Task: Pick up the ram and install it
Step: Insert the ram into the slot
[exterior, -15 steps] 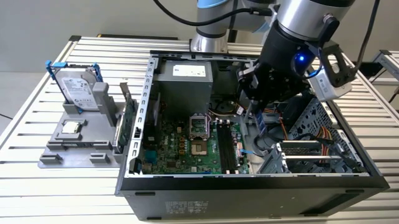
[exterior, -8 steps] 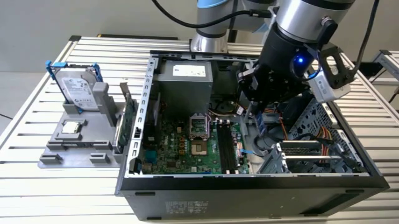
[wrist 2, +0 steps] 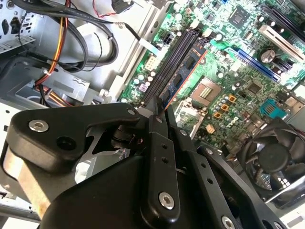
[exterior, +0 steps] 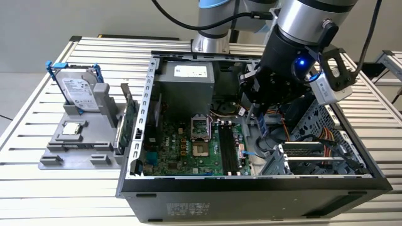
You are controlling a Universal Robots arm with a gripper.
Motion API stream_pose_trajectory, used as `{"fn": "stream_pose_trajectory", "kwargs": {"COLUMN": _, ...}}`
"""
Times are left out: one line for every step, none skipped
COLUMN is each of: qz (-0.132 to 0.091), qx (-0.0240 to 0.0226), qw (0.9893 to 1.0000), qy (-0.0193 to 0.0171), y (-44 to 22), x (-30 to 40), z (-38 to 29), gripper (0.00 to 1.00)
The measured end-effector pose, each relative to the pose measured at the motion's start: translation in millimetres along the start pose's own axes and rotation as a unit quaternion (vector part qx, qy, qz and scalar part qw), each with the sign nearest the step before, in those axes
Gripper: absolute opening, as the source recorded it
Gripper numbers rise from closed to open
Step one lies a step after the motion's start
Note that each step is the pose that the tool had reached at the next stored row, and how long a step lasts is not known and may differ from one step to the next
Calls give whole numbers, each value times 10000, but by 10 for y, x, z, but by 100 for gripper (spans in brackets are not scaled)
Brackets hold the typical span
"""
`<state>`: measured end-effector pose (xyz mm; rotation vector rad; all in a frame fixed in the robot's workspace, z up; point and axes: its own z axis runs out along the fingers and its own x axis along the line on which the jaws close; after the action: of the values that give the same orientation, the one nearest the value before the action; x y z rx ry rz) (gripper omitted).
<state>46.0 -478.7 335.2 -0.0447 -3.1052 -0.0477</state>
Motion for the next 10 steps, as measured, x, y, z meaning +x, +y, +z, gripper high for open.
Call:
{"fn": "stream_pose_trajectory", "kwargs": {"qz": 0, "qx": 0, "qw": 10000, "qy": -3, "y": 0, "x": 0, "z": 2, "gripper": 0}}
{"fn": "stream_pose_trajectory", "kwargs": {"qz": 1, "qx": 0, "qw": 10000, "qy": -5, "y": 0, "x": 0, "z": 4, "gripper": 0}}
{"fn": "stream_pose_trajectory", "kwargs": {"qz": 1, "qx": 0, "qw": 10000, "qy": -6, "y": 0, "x": 0, "z": 5, "gripper": 0}}
{"fn": "stream_pose_trajectory", "kwargs": {"qz": 2, "qx": 0, "qw": 10000, "qy": -6, "y": 0, "x": 0, "z": 6, "gripper": 0}}
{"fn": "stream_pose_trajectory", "kwargs": {"qz": 2, "qx": 0, "qw": 10000, "qy": -6, "y": 0, "x": 0, "z": 6, "gripper": 0}}
{"fn": "stream_pose_trajectory", "kwargs": {"qz": 2, "qx": 1, "qw": 10000, "qy": -6, "y": 0, "x": 0, "z": 7, "gripper": 0}}
{"fn": "stream_pose_trajectory", "kwargs": {"qz": 2, "qx": 5, "qw": 10000, "qy": -7, "y": 0, "x": -1, "z": 10, "gripper": 0}}
{"fn": "stream_pose_trajectory", "kwargs": {"qz": 3, "qx": 12, "qw": 10000, "qy": -8, "y": 0, "x": 0, "z": 11, "gripper": 0}}
{"fn": "stream_pose_trajectory", "kwargs": {"qz": 3, "qx": 19, "qw": 10000, "qy": -10, "y": 0, "x": 0, "z": 14, "gripper": 0}}
{"fn": "stream_pose_trajectory", "kwargs": {"qz": 3, "qx": 24, "qw": 10000, "qy": -14, "y": 1, "x": -1, "z": 17, "gripper": 0}}
